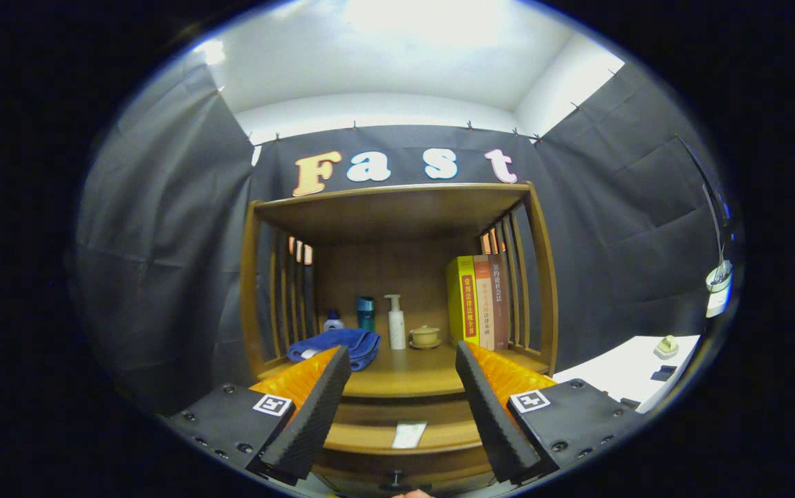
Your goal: Pull open the drawer, take out the items inside it, and place them on the countertop above the cabinet.
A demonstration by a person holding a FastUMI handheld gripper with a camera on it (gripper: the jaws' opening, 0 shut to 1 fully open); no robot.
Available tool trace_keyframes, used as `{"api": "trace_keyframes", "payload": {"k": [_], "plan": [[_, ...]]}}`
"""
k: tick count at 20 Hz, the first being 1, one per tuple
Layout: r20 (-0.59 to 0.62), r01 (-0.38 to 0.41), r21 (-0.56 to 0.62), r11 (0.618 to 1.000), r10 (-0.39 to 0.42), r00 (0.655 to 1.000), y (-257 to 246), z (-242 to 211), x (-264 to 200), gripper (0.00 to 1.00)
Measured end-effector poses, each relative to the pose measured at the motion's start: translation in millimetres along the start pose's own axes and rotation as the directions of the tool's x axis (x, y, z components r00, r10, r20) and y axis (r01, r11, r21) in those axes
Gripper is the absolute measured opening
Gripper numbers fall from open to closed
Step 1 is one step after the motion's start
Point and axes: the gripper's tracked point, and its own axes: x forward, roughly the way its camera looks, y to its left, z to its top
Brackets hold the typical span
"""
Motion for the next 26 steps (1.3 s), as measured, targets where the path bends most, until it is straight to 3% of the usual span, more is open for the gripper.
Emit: {"api": "trace_keyframes", "payload": {"k": [2,4,6,8,11,17,22,26], "plan": [[-0.135,0.040,-0.042,0.998,-0.045,0.990,-7,-26,45,0.99],[-0.296,-0.073,-0.065,0.995,0.050,0.954,18,-67,76,0.99],[-0.460,-0.128,-0.066,0.990,0.083,0.884,33,-118,93,0.98],[-0.607,-0.142,-0.047,0.989,0.085,0.790,41,-172,96,0.98],[-0.743,-0.163,-0.043,0.986,0.078,0.665,48,-242,94,0.97],[-0.855,-0.129,-0.078,0.988,0.000,0.519,35,-310,88,0.96],[-0.910,-0.112,-0.059,0.992,-0.008,0.413,33,-340,69,0.95],[-0.930,-0.085,-0.066,0.994,-0.031,0.366,25,-356,58,0.87]]}}
